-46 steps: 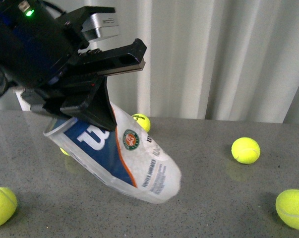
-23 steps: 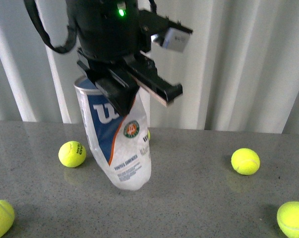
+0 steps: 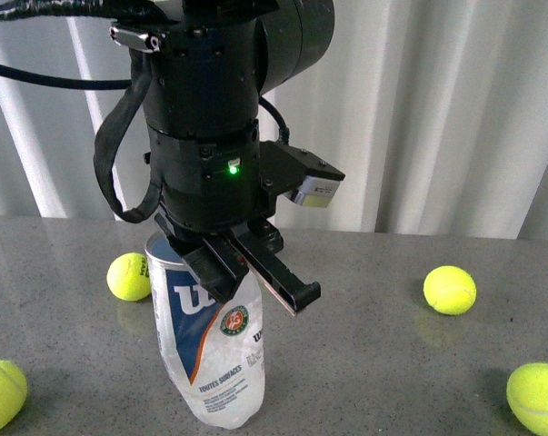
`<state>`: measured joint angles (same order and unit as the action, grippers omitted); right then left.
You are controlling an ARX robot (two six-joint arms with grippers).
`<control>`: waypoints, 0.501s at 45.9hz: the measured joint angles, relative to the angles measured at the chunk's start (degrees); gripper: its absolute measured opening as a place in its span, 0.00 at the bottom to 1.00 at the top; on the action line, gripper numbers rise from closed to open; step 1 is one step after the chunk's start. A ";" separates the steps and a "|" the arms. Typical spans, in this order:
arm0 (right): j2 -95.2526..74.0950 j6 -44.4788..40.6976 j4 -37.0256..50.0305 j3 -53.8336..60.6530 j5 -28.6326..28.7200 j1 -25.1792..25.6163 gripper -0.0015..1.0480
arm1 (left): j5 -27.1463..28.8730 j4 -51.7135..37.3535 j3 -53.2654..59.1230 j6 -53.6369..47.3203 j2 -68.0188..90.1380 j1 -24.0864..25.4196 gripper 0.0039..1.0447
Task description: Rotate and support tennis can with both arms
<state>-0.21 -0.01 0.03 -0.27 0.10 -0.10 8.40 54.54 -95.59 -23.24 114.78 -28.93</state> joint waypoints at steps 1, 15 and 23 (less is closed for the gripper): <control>0.00 0.00 0.00 0.00 0.00 0.00 0.93 | -0.04 -0.26 0.33 0.02 0.02 -0.02 0.03; 0.00 0.00 0.00 0.00 0.02 0.00 0.93 | -0.85 -1.36 1.18 2.78 0.66 -1.03 0.25; 0.00 0.00 0.00 0.00 0.02 0.00 0.93 | -4.66 0.28 -2.38 6.54 0.57 -1.86 0.56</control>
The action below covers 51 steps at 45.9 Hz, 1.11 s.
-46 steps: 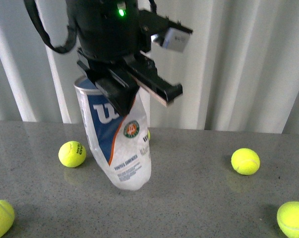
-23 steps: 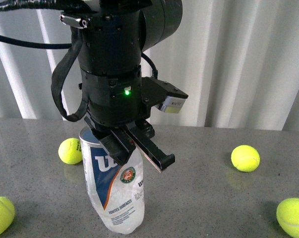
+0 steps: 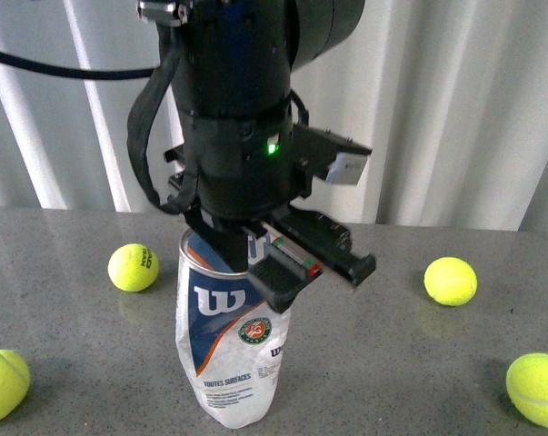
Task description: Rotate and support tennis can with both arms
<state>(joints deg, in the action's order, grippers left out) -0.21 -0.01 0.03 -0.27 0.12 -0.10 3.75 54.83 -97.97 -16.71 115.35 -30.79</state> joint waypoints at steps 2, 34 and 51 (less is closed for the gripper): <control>0.00 0.00 0.00 0.00 -0.02 0.00 0.93 | -0.44 0.31 -0.83 0.52 -0.46 -0.04 0.61; 0.00 0.00 0.00 0.00 0.00 0.00 0.93 | -5.68 -15.67 9.35 23.78 -20.83 5.86 0.94; 0.00 0.00 0.00 0.00 0.04 0.00 0.93 | 13.35 -91.80 63.12 17.62 -45.27 13.86 0.30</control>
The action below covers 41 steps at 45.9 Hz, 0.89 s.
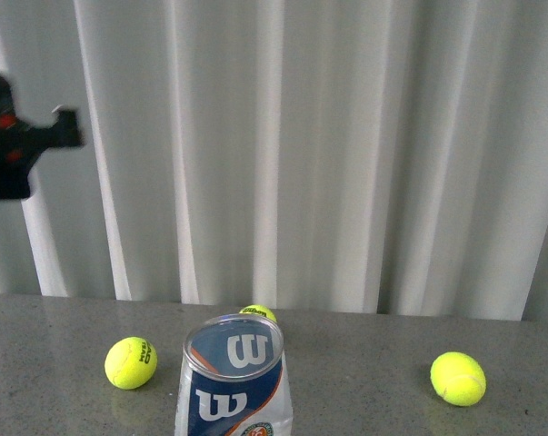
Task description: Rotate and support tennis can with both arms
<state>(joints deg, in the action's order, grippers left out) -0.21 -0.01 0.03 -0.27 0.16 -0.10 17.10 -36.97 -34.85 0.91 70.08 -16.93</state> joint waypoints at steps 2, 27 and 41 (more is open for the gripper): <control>0.00 0.00 0.00 0.00 -0.02 0.00 0.93 | -1.18 -1.22 4.50 -0.04 -2.05 1.70 0.20; 0.00 0.00 0.00 0.00 -0.07 0.00 0.93 | -11.39 -2.16 26.10 -0.50 -21.94 10.91 0.03; 0.00 0.00 0.00 0.00 -0.07 0.00 0.93 | -16.81 3.02 30.42 -0.52 -31.36 16.63 0.03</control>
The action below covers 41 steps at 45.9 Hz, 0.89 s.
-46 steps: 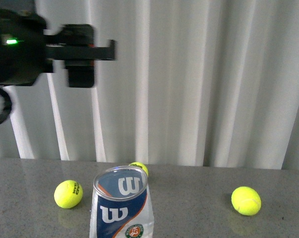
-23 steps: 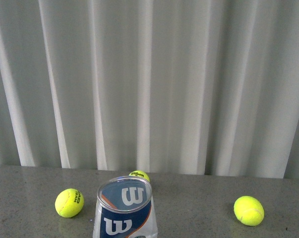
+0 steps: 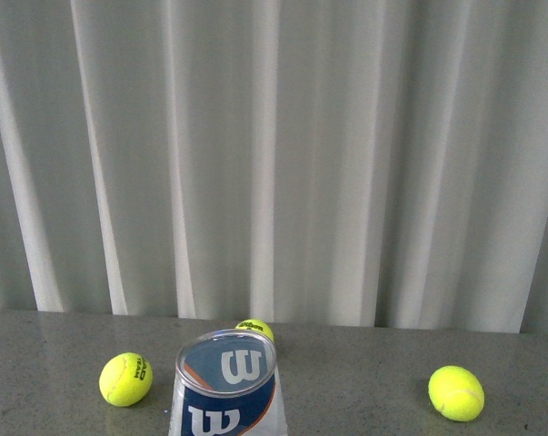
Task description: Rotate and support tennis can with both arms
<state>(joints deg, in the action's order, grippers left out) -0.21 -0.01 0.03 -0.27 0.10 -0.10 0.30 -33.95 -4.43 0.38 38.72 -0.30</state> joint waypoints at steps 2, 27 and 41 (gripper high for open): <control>0.00 0.00 0.00 0.00 0.02 0.00 0.93 | -0.04 0.81 0.35 0.00 -1.20 0.11 0.03; 0.00 0.00 0.00 0.00 0.00 0.00 0.93 | -0.22 10.25 3.04 -0.11 -15.26 0.15 0.03; 0.00 0.00 0.00 0.00 0.00 0.00 0.93 | -0.22 18.49 3.04 -0.11 -23.50 0.15 0.03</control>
<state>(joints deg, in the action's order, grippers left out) -0.21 -0.01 0.03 -0.27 0.10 -0.10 0.08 -15.46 -1.39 0.27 15.22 -0.14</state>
